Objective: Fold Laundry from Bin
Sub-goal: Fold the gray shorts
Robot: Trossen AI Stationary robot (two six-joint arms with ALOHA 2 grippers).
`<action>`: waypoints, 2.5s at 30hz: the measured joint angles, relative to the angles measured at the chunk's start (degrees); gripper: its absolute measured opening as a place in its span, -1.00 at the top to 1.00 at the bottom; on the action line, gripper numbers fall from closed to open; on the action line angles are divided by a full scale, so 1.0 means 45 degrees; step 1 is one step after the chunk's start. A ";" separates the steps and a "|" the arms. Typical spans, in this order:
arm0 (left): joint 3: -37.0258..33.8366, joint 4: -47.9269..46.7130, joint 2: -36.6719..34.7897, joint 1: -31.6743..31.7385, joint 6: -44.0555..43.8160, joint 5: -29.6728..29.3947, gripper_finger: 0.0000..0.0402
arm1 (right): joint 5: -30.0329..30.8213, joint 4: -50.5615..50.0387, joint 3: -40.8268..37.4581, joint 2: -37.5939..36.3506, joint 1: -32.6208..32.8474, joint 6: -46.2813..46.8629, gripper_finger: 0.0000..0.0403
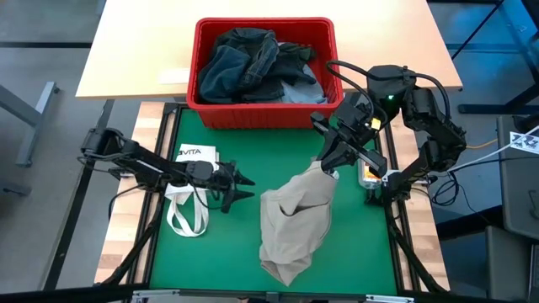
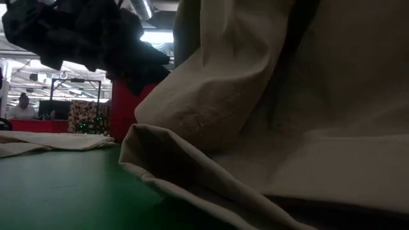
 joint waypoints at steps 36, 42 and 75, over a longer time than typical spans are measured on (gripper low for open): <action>0.2024 -0.0598 0.2002 0.0010 0.1094 0.2279 0.95 | 0.1201 -0.0333 -0.0005 -0.0019 -0.0005 -0.0034 0.96; 0.2019 -0.4959 -0.0330 0.0005 0.0606 0.2056 0.98 | 0.4006 -0.3440 -0.0005 -0.0293 -0.0004 -0.1012 0.96; 0.2014 -1.7787 -0.8185 0.1174 -0.2048 -0.4850 1.00 | 1.4931 -0.6269 -0.8405 -0.0625 -0.0905 0.0817 0.96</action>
